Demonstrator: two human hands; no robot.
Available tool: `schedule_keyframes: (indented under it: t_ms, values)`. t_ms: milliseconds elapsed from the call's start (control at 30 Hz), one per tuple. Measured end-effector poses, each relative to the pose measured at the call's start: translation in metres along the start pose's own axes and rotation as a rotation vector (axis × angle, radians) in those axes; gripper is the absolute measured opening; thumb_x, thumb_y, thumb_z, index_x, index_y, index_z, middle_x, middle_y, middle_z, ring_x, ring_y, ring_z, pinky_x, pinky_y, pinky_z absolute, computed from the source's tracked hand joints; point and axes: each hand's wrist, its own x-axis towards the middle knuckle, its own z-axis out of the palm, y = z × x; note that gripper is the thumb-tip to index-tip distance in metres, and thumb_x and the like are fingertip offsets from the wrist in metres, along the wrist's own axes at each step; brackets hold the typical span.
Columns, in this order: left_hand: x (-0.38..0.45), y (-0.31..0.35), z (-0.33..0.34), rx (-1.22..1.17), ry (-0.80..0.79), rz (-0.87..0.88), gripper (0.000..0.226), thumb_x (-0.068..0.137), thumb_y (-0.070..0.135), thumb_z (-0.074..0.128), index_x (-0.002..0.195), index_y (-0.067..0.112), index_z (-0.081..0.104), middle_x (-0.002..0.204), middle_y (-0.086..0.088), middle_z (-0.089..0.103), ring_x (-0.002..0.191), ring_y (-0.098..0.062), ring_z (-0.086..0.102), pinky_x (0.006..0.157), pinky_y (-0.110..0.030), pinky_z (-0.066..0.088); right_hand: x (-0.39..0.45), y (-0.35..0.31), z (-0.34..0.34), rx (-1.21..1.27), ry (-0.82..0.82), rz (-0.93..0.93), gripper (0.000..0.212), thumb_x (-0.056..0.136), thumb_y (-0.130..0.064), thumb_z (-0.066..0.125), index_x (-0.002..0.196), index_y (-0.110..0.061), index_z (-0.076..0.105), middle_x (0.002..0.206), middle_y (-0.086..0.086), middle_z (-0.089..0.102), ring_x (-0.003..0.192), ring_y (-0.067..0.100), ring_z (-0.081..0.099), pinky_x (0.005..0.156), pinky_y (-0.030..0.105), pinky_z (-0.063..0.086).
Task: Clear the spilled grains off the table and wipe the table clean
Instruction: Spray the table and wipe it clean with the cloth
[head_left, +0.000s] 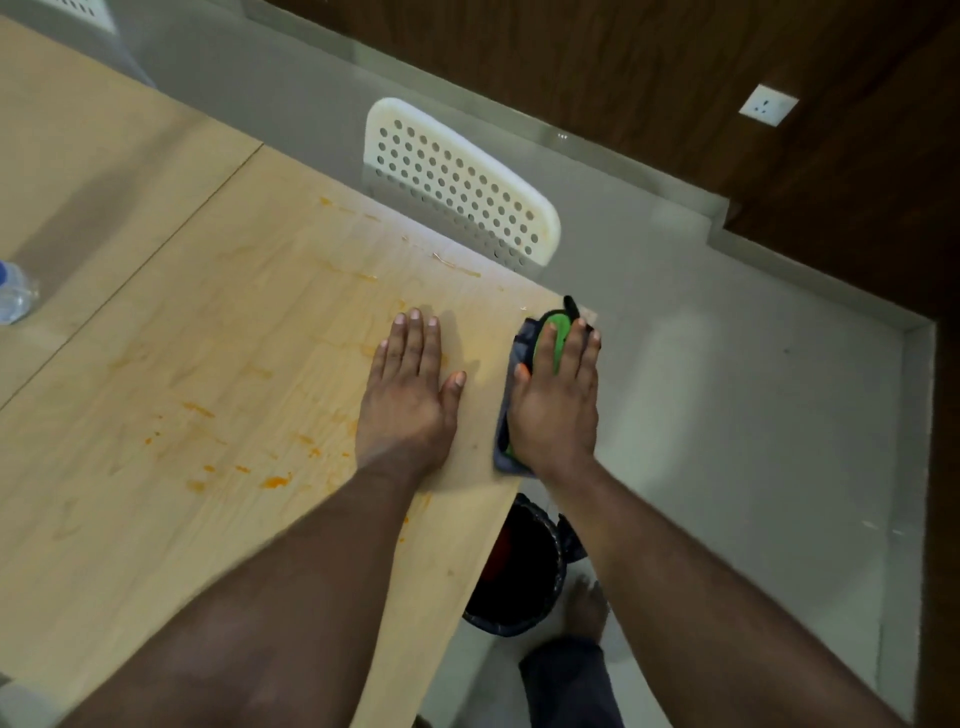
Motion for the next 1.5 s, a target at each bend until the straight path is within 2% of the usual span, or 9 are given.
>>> schedule_keyframes:
  t_ms: [133,267,567,867,1000,1133,1200,1367,1500]
  values:
    - [0.000,0.001,0.001,0.001,0.022,-0.054,0.073,0.112,0.052,0.023,0.168,0.013,-0.003,0.177,-0.005,-0.008,0.162,-0.017,-0.015,0.132,-0.040,0.002,0.063,0.017,-0.004,0.009,-0.036,-0.001,0.068,0.109,-0.042,0.031,0.167,-0.009,0.017,0.173,0.025,0.009,0.160,0.045,0.002,0.130,0.052,0.012]
    - [0.000,0.000,0.001,-0.001,0.036,-0.096,0.076,0.109,0.055,0.023,0.169,0.012,0.001,0.177,-0.006,-0.004,0.162,-0.017,-0.013,0.132,-0.040,0.002,0.095,0.019,-0.010,-0.028,-0.045,-0.080,0.068,0.106,-0.044,0.026,0.163,-0.007,0.028,0.168,0.021,0.028,0.157,0.042,0.019,0.127,0.058,0.016]
    - [-0.002,0.008,-0.005,0.023,0.012,-0.207,0.076,0.109,0.058,0.019,0.168,0.018,-0.005,0.176,-0.001,-0.012,0.161,-0.014,-0.017,0.132,-0.038,-0.001,0.061,0.086,-0.038,-0.088,-0.202,-0.980,0.064,0.112,-0.038,0.032,0.169,-0.017,0.014,0.177,0.001,0.006,0.164,0.022,-0.004,0.130,0.053,0.011]
    - [-0.001,0.009,-0.003,0.051,0.036,-0.219,0.077,0.107,0.064,0.016,0.168,0.024,-0.010,0.175,0.000,-0.017,0.161,-0.015,-0.018,0.132,-0.040,0.001,0.135,0.028,-0.031,-0.168,-0.185,-0.998,0.063,0.109,-0.042,0.021,0.169,-0.022,0.016,0.177,-0.002,0.009,0.163,0.020,0.002,0.130,0.054,0.013]
    - [0.002,0.011,-0.005,-0.001,0.087,-0.386,0.082,0.103,0.069,0.015,0.167,0.026,-0.013,0.174,-0.002,-0.023,0.161,-0.017,-0.020,0.132,-0.040,-0.001,0.128,0.047,-0.037,-0.149,-0.190,-1.084,0.060,0.112,-0.045,0.020,0.169,-0.027,0.012,0.178,-0.005,0.000,0.163,0.015,-0.004,0.131,0.050,0.011]
    - [0.008,0.015,-0.002,-0.003,0.113,-0.499,0.083,0.102,0.071,0.010,0.167,0.024,-0.015,0.173,-0.004,-0.025,0.161,-0.020,-0.019,0.132,-0.041,0.000,0.119,0.069,-0.038,-0.128,-0.205,-0.931,0.060,0.111,-0.049,0.017,0.169,-0.036,0.007,0.177,-0.003,-0.015,0.162,0.019,-0.015,0.131,0.049,0.003]
    - [0.008,0.016,0.000,0.015,0.119,-0.497,0.083,0.103,0.069,0.010,0.167,0.022,-0.015,0.173,-0.004,-0.025,0.161,-0.020,-0.020,0.132,-0.041,0.001,0.119,0.066,-0.037,-0.135,-0.191,-0.913,0.060,0.111,-0.049,0.018,0.168,-0.037,0.008,0.177,-0.001,-0.012,0.163,0.022,-0.012,0.130,0.051,0.005]
    - [0.016,0.016,0.000,0.005,0.136,-0.572,0.085,0.102,0.065,0.017,0.168,0.018,-0.010,0.176,-0.003,-0.014,0.163,-0.019,-0.008,0.132,-0.041,0.005,0.159,0.014,-0.031,-0.116,-0.246,-1.039,0.059,0.112,-0.048,0.017,0.168,-0.035,0.009,0.178,-0.002,-0.003,0.163,0.024,-0.004,0.129,0.055,0.017]
    - [0.043,0.012,-0.005,-0.025,0.186,-0.702,0.086,0.098,0.056,0.025,0.169,0.017,-0.004,0.177,-0.006,-0.004,0.163,-0.025,0.002,0.130,-0.046,0.011,0.187,-0.058,-0.020,-0.117,-0.250,-1.118,0.060,0.111,-0.046,0.019,0.169,-0.030,0.012,0.178,-0.002,0.000,0.163,0.026,-0.003,0.129,0.054,0.016]
